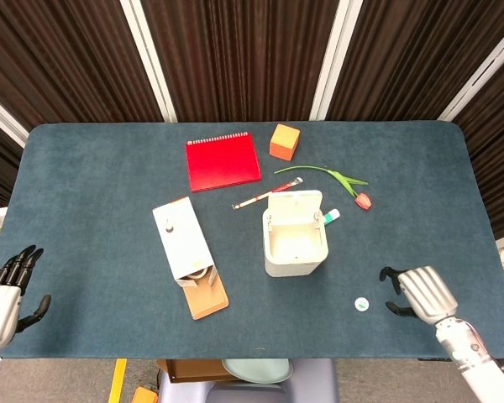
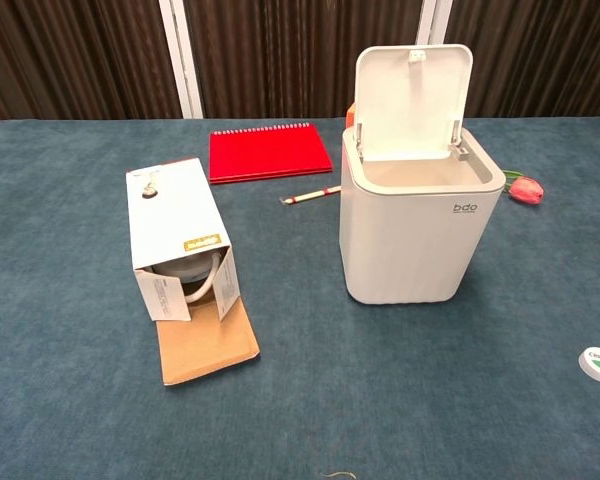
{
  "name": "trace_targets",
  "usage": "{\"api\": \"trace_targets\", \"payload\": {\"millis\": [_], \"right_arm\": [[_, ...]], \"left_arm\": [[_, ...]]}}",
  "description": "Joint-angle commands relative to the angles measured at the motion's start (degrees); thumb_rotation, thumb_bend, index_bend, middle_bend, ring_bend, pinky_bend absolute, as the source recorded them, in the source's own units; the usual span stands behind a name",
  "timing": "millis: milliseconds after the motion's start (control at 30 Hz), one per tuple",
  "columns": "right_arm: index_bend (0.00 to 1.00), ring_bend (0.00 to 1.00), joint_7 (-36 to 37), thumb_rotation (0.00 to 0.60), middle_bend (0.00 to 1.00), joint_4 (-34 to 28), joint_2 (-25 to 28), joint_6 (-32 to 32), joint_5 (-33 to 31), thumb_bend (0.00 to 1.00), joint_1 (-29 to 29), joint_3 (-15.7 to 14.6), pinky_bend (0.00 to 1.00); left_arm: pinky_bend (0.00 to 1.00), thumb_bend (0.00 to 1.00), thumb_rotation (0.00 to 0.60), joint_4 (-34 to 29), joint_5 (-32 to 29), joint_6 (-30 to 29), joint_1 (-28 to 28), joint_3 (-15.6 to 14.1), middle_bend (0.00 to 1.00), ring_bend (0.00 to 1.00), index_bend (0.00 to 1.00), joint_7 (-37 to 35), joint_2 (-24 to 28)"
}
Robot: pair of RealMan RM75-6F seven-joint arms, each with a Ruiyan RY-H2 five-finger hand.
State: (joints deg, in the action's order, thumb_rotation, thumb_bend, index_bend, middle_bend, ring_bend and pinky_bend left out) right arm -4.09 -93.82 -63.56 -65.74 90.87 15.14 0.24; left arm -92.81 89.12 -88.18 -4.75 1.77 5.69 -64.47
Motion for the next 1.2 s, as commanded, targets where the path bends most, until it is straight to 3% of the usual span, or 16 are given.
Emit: {"api": "trace_targets", "payload": {"millis": [33, 133, 400, 667, 1200], "right_arm": [[0.58, 0.81, -1.0, 0.600, 0.77, -0.1, -1.0, 3.4, -1.5, 0.38, 2.4, 0.0, 0.97], [0.60, 0.82, -0.9, 0.600, 0.78, 1.1, -2.2, 5.0, -2.1, 0.42, 3.3, -0.2, 0.98], [0.56, 0.82, 0.2, 0.600, 0.78, 3.2, -4.7, 8.4, -2.1, 0.43, 5.4, -1.5, 0.98], [0.50, 0.82, 0.3, 0.600, 0.78, 5.5, -6.8, 10.9, -2.6, 0.37, 6.5, -2.9, 0.98], [0.49, 0.82, -0.3, 0.600, 0.78, 8.3, -8.9, 11.6, -3.9, 0.36, 7.0, -4.3, 0.98]], "left_arm": [[0.30, 0.38, 0.600, -0.3, -0.6, 0.4, 0.0, 0.1, 0.07, 0.14, 0.09, -0.2, 0.2], [0.30, 0.38, 0.600, -0.4, -1.1, 0.9, -0.1, 0.1, 0.08, 0.14, 0.10, -0.2, 0.4], [0.31, 0.37, 0.600, -1.0, -1.9, 2.1, -0.3, 0.1, 0.08, 0.14, 0.11, -0.2, 0.7], [0.31, 0.38, 0.600, -1.2, -2.2, 2.3, -0.3, 0.1, 0.08, 0.14, 0.11, -0.2, 1.0], [0.31, 0.37, 0.600, -1.7, -2.6, 2.8, -0.3, 0.0, 0.10, 0.14, 0.14, -0.2, 1.3]]}}
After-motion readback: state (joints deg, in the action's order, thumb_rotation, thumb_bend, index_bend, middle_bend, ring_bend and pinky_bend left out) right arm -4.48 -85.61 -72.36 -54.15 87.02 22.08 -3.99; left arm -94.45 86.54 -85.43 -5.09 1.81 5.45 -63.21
